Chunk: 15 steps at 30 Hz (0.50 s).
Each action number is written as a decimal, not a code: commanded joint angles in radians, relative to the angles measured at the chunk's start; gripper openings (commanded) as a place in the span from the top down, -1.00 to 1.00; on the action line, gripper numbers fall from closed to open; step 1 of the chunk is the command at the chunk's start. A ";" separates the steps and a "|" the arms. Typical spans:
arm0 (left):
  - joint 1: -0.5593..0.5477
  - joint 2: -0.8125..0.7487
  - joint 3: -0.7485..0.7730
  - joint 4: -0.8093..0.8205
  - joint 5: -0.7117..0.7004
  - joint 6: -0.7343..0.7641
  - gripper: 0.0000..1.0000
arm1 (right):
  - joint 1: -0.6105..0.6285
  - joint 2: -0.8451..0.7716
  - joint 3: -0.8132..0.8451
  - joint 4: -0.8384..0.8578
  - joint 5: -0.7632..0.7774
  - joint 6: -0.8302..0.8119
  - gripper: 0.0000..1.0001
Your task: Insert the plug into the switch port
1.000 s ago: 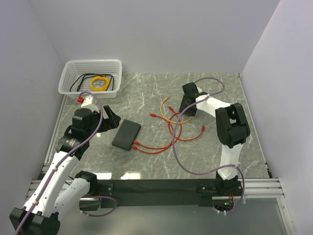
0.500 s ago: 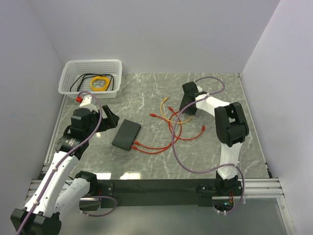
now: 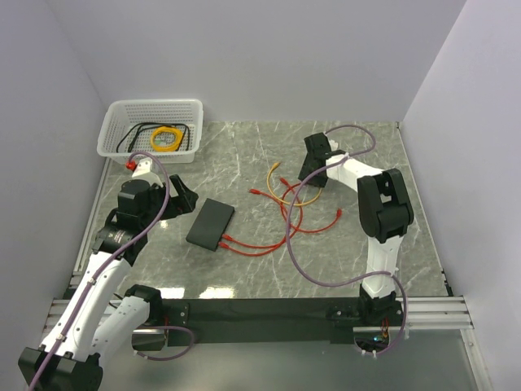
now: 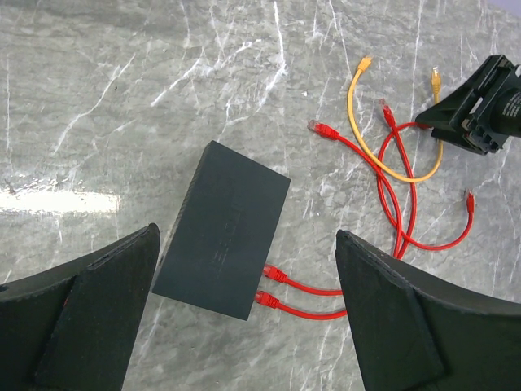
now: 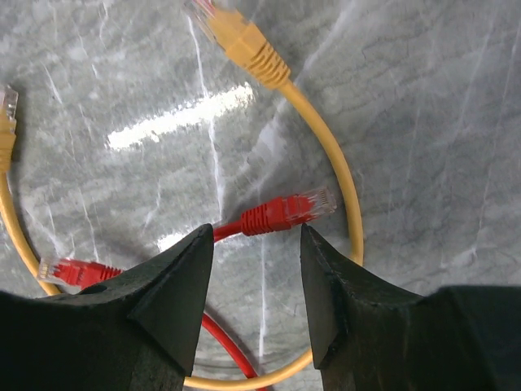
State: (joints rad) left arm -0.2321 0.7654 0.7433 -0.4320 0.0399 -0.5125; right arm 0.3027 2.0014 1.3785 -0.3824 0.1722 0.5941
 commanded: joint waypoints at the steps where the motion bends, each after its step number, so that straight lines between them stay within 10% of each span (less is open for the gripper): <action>1: 0.005 -0.005 0.024 0.013 0.017 0.012 -0.89 | -0.011 0.030 0.071 -0.029 0.042 0.009 -0.09; 15: 0.005 0.003 0.022 0.013 0.025 0.012 -0.89 | -0.004 0.106 0.183 -0.141 0.124 -0.039 0.09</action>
State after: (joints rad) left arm -0.2321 0.7696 0.7433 -0.4320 0.0456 -0.5125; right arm 0.3023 2.0857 1.5047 -0.4812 0.2356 0.5781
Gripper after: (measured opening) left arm 0.949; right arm 0.470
